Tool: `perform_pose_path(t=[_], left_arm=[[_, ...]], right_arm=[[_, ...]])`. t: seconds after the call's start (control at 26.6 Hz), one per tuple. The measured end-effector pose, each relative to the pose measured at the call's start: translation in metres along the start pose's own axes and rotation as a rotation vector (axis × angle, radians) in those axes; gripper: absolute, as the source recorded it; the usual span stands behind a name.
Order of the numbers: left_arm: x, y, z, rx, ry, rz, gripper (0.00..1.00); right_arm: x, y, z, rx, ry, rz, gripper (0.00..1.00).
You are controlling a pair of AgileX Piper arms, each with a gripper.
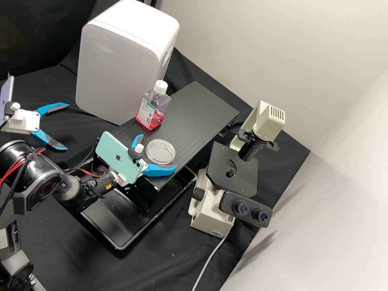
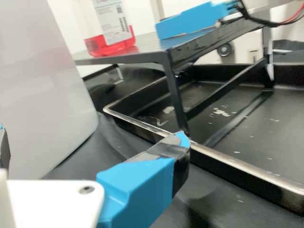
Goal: Place the lid on the petri dish
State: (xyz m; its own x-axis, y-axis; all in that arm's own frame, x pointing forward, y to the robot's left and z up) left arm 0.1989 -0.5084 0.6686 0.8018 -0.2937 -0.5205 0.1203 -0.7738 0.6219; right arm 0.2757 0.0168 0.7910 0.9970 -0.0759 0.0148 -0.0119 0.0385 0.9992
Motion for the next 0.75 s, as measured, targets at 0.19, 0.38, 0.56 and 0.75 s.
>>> perform_pose_path(t=[0.19,0.38,0.56,0.75], left_arm=[[-0.005,0.0049,-0.002,-0.001,0.088,0.016,1.0],[-0.007,0.0101,-0.003,-0.002,0.088,0.038,1.0],[-0.007,0.0106,-0.003,-0.002,0.089,0.04,1.0],[-0.008,0.0098,-0.003,-0.002,0.088,0.037,1.0]], right_arm=[[-0.005,-0.001,-0.001,0.014,-0.004,0.026,1.0],[-0.012,-0.001,0.001,0.074,0.042,0.04,1.0],[-0.017,0.001,0.001,0.128,0.066,0.038,1.0],[-0.022,0.004,0.0,0.14,0.073,0.042,1.0]])
